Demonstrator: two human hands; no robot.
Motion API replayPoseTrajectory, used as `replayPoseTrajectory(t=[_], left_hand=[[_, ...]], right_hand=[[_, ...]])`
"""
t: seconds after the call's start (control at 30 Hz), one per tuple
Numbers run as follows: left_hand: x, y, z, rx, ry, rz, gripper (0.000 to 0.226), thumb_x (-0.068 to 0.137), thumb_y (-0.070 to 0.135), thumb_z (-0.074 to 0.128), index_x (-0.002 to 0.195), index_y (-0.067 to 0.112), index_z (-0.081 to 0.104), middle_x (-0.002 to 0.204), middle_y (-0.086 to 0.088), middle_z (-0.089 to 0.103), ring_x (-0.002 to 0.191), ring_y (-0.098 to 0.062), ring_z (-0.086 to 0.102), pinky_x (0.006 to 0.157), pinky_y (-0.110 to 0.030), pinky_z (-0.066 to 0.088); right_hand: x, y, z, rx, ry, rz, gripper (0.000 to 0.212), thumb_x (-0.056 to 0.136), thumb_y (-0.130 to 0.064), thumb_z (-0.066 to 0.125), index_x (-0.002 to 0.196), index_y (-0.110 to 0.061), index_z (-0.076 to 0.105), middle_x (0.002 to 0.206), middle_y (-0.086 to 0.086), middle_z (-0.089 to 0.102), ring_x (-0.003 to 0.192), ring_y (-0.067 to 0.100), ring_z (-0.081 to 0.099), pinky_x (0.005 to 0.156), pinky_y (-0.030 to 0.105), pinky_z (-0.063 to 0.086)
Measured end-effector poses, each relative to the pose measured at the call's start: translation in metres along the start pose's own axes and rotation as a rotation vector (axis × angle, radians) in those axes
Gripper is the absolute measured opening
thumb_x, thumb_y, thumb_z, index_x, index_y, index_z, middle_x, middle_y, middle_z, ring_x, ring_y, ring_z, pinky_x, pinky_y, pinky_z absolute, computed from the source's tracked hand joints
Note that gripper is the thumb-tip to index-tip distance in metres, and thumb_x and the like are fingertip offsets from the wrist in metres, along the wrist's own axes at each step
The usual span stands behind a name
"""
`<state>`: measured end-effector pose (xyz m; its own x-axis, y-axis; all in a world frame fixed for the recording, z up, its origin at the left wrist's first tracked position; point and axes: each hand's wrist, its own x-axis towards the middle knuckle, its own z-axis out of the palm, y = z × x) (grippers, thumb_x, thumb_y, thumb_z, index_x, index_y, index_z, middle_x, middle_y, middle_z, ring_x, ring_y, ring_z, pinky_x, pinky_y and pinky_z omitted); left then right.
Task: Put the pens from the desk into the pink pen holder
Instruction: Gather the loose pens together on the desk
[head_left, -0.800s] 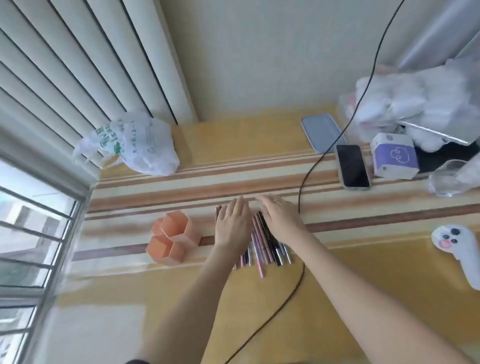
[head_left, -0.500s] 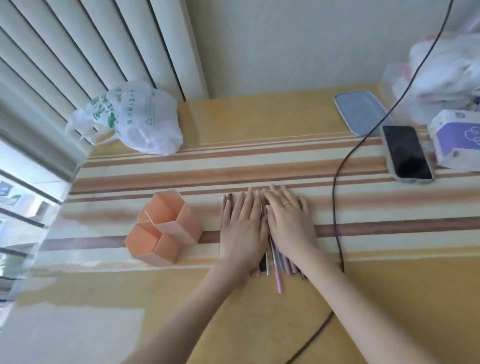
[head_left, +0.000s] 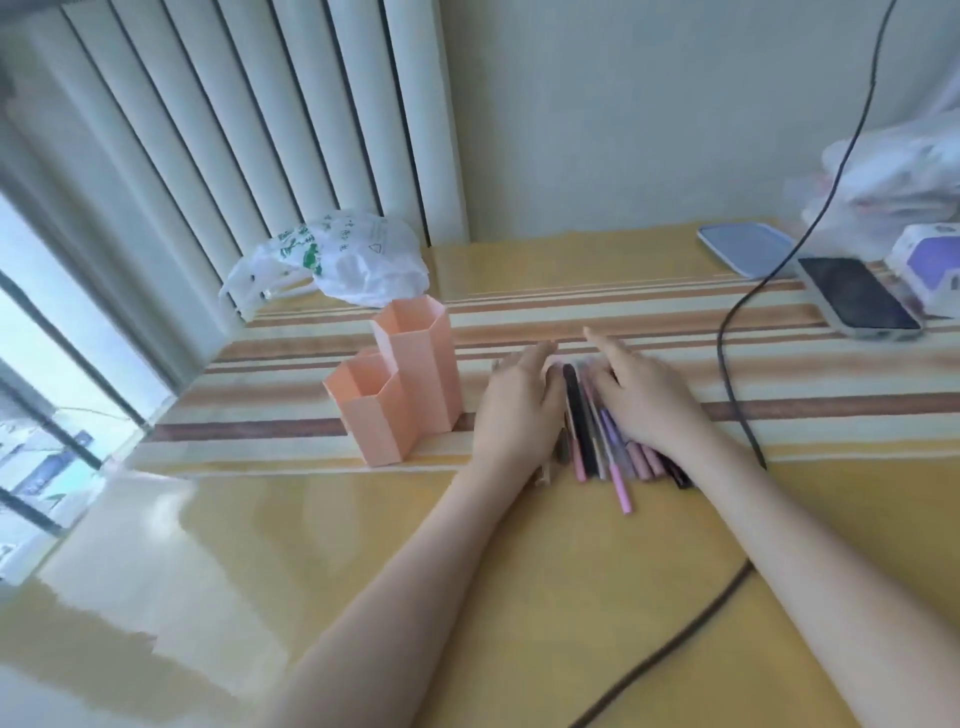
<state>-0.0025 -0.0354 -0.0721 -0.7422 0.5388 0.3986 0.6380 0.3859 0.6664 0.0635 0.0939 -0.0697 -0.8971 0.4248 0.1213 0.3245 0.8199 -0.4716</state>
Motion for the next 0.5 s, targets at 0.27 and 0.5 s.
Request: replayPoseTrajectory(t=[0.27, 0.5], left_hand=[[-0.055, 0.000, -0.060, 0.117, 0.601, 0.354, 0.023, 0.085, 0.016, 0.049, 0.107, 0.010, 0.050, 0.095, -0.011, 0.060, 0.091, -0.022, 0.049, 0.082, -0.034, 0.043], [-0.035, -0.029, -0.087, -0.236, 0.559, -0.253, 0.098, 0.065, 0.037, 0.081, 0.141, 0.022, 0.022, 0.138, -0.002, 0.034, 0.126, -0.015, 0.035, 0.101, -0.029, 0.029]], right_hand=[[-0.009, 0.002, -0.013, 0.604, 0.186, 0.038, 0.040, 0.102, -0.036, 0.037, 0.141, -0.027, 0.043, 0.146, -0.004, 0.046, 0.136, 0.014, 0.041, 0.108, 0.029, 0.032], [-0.034, -0.050, 0.004, -0.004, 0.031, -0.288, 0.045, 0.098, -0.052, 0.033, 0.143, -0.047, 0.031, 0.151, -0.022, 0.034, 0.146, 0.002, 0.016, 0.121, 0.046, 0.000]])
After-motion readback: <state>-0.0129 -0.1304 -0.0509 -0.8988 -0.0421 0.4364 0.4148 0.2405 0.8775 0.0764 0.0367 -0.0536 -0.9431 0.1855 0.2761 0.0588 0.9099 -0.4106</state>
